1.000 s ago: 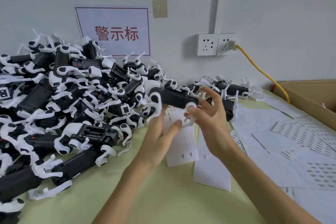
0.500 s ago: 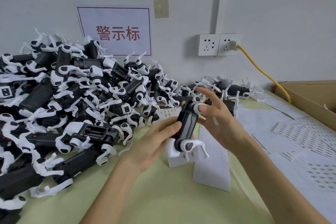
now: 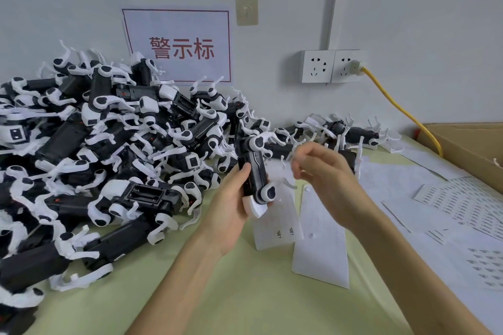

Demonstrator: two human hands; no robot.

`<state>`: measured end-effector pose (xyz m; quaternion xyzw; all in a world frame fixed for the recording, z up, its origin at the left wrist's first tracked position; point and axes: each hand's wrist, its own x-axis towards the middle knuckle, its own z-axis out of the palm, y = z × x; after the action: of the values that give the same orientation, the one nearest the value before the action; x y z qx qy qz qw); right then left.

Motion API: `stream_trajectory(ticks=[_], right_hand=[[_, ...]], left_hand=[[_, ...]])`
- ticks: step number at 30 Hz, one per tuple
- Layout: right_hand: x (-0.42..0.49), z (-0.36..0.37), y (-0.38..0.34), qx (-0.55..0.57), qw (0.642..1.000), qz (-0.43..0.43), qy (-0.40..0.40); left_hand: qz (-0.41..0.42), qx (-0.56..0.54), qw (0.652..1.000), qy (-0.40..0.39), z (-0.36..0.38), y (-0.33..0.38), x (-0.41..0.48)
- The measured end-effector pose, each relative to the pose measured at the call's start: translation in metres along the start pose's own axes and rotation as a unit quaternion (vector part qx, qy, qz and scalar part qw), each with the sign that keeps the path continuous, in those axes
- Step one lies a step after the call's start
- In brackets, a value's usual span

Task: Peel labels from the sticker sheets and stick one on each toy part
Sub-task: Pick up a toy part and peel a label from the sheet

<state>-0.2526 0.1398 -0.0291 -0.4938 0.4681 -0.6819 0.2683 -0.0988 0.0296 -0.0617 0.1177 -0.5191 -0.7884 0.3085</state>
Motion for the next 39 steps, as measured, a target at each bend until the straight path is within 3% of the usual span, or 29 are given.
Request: stream_trajectory(ticks=[8, 22, 39], right_hand=[[-0.004, 0.017, 0.005, -0.048, 0.998, 0.032, -0.008], [-0.003, 0.016, 0.011, -0.167, 0.986, -0.017, 0.004], [-0.004, 0.019, 0.009, -0.190, 0.981, -0.013, 0.029]], left_hand=[[0.038, 0.054, 0.998, -0.005, 0.005, -0.007, -0.002], [0.030, 0.111, 0.993, 0.005, 0.007, -0.010, -0.005], [0.053, 0.127, 0.990, 0.002, 0.009, -0.009, -0.006]])
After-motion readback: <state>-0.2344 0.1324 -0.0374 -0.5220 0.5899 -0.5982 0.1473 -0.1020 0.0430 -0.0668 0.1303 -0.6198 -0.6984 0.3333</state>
